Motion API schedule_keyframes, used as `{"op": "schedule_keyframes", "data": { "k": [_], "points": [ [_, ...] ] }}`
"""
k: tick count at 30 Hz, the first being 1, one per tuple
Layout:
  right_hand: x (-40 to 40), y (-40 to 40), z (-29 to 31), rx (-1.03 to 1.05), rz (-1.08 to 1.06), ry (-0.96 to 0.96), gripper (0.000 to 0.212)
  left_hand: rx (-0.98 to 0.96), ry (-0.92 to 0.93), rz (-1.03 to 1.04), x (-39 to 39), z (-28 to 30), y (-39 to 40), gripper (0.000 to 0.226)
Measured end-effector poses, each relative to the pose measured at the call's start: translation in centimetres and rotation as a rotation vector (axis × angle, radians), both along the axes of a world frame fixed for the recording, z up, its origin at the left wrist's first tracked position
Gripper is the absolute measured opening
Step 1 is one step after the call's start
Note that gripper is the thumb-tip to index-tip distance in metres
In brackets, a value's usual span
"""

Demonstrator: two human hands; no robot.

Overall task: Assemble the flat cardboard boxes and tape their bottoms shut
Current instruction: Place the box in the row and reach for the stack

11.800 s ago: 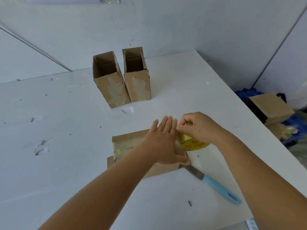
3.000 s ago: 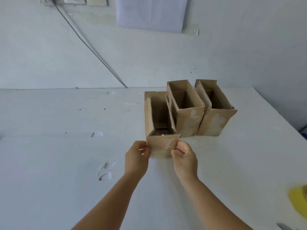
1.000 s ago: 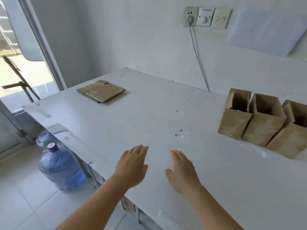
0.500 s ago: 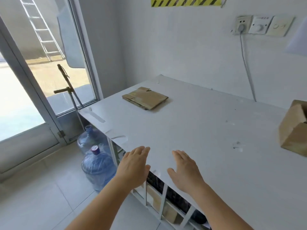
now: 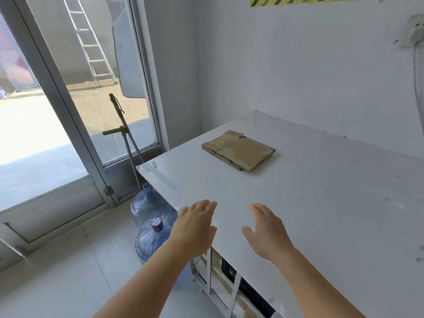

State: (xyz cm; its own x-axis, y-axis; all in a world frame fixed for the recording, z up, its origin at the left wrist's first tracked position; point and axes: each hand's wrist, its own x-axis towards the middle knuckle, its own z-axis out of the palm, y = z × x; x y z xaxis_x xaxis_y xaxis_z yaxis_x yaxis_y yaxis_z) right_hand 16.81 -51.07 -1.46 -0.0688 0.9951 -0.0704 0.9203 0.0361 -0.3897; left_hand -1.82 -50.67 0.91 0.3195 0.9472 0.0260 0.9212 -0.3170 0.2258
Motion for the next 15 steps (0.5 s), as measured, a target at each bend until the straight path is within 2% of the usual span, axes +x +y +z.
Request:
{"op": "schedule_keyframes", "data": {
  "k": [9,15],
  "points": [
    [-1.2,12.4,-0.5,-0.007,-0.104,0.005,0.061,-0.028,0.015,-0.029,-1.9,0.2,14.0,0.061],
    [-1.3,17.2,-0.5,-0.026,-0.179,-0.008,0.06,-0.056,0.015,-0.063,-2.6,-0.5,20.6,0.06]
  ]
}}
